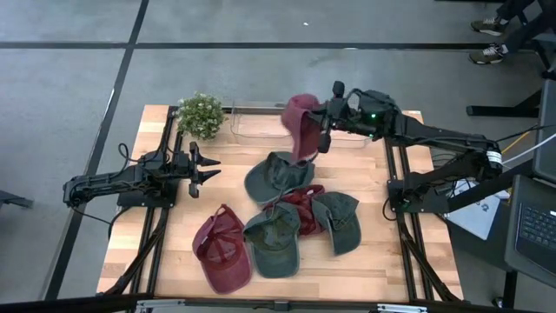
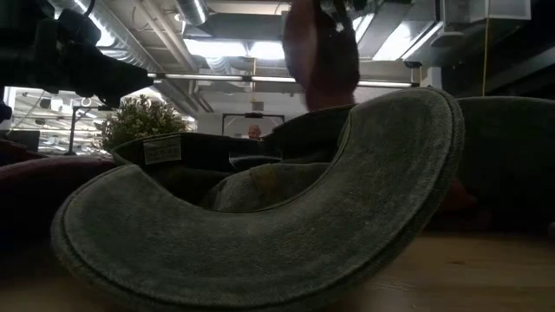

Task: Pick & Place hat
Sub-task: Put the top right red cap into the right transparent bin

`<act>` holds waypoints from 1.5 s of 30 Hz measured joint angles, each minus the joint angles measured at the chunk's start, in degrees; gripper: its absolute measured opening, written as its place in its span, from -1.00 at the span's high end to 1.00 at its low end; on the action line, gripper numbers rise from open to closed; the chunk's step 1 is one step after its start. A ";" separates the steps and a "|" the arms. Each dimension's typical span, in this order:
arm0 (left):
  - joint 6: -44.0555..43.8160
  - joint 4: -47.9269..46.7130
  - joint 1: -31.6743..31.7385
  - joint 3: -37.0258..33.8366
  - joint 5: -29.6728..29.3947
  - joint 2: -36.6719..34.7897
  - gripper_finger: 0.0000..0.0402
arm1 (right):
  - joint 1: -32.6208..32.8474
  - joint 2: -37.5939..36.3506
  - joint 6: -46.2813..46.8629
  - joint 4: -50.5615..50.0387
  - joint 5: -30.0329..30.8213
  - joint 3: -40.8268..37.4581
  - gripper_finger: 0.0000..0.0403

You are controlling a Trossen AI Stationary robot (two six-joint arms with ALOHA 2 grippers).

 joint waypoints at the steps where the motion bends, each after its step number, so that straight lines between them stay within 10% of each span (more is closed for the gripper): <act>1: 0.00 0.00 -0.01 0.01 -0.02 0.00 0.36 | 0.00 -0.07 1.23 0.75 -1.24 0.00 0.93; 14: -1.52 0.25 -0.01 0.01 0.07 0.00 0.36 | 3.15 1.61 11.60 19.64 -8.96 0.02 0.92; 21: -29.69 7.53 0.00 -0.01 -1.69 0.00 0.36 | 3.43 2.40 18.62 24.16 -8.13 0.02 0.92; 28: -38.93 11.79 0.00 0.00 -5.14 0.00 0.36 | 4.22 4.12 22.63 26.32 -6.19 0.02 0.92; 45: -7.71 19.59 -0.02 12.20 0.95 11.30 0.10 | 4.94 13.51 35.31 43.05 -16.41 0.02 0.92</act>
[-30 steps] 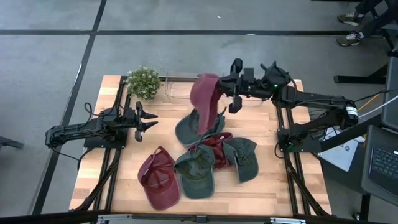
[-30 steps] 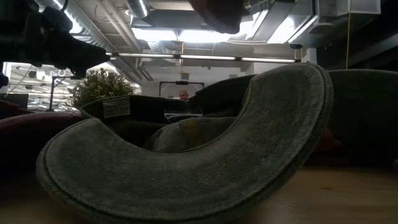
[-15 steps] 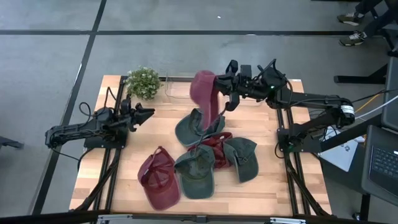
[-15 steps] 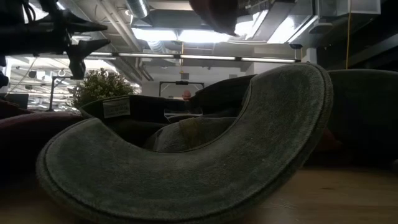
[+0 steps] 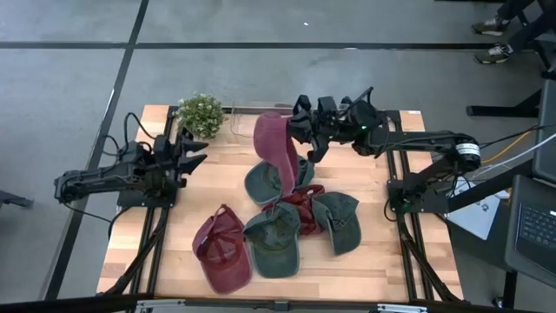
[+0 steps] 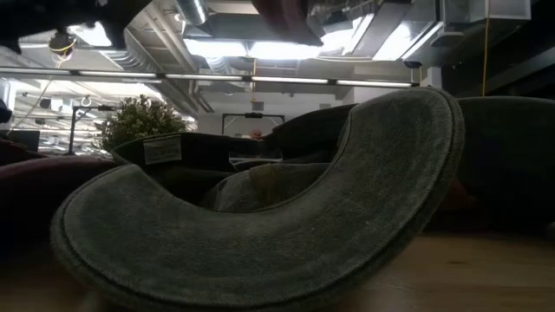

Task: Pick & Place hat
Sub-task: Put the top right red cap into the right transparent bin

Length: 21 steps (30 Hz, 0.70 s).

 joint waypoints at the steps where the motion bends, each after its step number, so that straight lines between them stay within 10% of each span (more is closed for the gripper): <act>1: 2.57 -0.59 0.01 1.56 0.19 2.03 0.05 | 0.00 0.50 0.63 0.86 0.00 0.00 0.92; 21: 32.18 4.35 0.02 24.61 2.84 38.52 -0.37 | 2.54 3.14 8.37 6.25 -4.58 0.00 0.92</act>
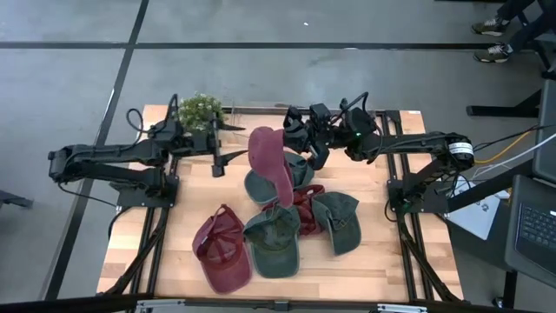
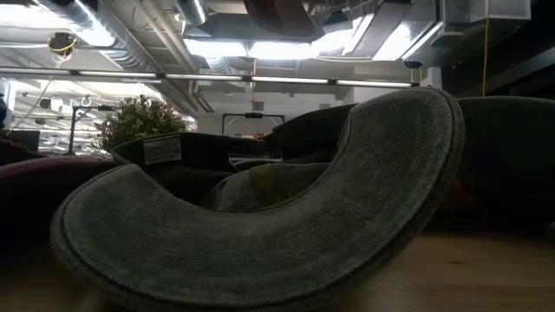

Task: Pick & Place hat
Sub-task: Put the top right red cap into the right transparent bin

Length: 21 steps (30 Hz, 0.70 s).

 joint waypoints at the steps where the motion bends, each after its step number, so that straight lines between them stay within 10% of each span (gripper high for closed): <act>1: -0.01 1.61 0.00 0.43 0.54 1.14 -0.37 | 0.24 0.00 0.00 0.01 0.00 0.00 0.92; 21: -1.48 10.25 -3.07 3.66 11.88 10.65 -0.24 | 1.51 -0.02 1.09 0.25 -0.27 0.00 0.92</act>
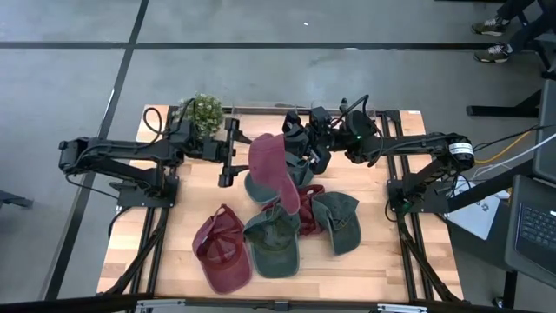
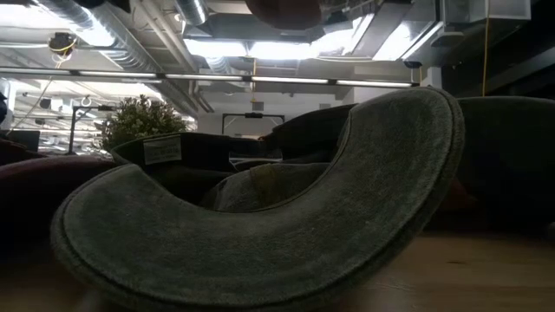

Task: Pick & Place hat
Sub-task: Put the top right red cap into the right transparent bin

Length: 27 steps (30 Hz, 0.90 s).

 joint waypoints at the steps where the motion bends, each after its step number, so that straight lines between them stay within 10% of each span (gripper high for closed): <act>1: -0.14 0.33 0.01 0.00 -0.02 0.12 -0.20 | 0.08 0.00 -0.02 0.02 0.07 0.00 0.92; 14: -5.49 -1.01 -0.01 0.00 -0.26 0.31 0.87 | 0.40 0.00 -0.24 -0.30 0.58 0.00 0.92; 27: -8.36 -18.83 3.02 -0.02 0.12 -12.45 0.86 | -2.04 -0.02 0.98 -2.59 -0.02 0.00 0.83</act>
